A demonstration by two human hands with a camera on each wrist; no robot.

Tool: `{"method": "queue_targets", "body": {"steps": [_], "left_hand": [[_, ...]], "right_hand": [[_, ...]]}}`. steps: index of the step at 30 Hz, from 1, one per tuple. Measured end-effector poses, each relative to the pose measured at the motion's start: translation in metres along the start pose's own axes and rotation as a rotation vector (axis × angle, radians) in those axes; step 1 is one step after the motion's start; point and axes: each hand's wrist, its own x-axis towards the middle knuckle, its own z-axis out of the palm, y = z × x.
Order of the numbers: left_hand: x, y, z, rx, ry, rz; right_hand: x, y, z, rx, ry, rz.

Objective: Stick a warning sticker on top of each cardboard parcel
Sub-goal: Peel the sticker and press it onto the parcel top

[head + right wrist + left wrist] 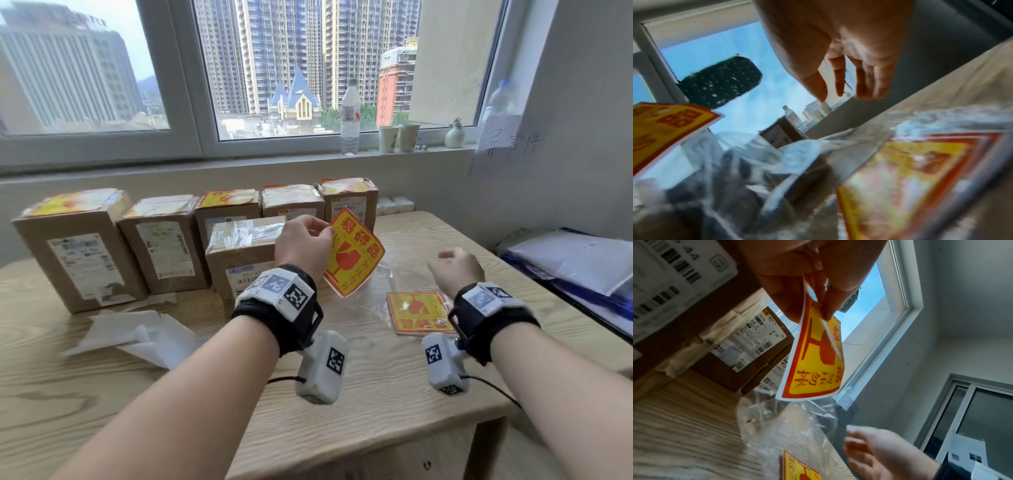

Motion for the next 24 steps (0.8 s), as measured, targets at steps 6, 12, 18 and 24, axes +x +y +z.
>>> {"method": "queue_targets", "body": {"steps": [6, 12, 18, 24], "left_hand": [[-0.005, 0.009, -0.009, -0.082, 0.035, 0.033], [-0.016, 0.006, -0.033, -0.196, -0.037, -0.039], [-0.025, -0.002, -0.060, -0.312, -0.206, -0.145], [-0.031, -0.005, -0.070, -0.350, -0.249, -0.184]], "right_hand": [[-0.044, -0.068, -0.012, 0.642, -0.544, -0.133], [-0.053, -0.087, -0.009, 0.583, -0.533, -0.180], [-0.056, -0.093, -0.006, 0.654, -0.430, -0.153], [-0.064, -0.097, -0.003, 0.630, -0.412, -0.133]]}}
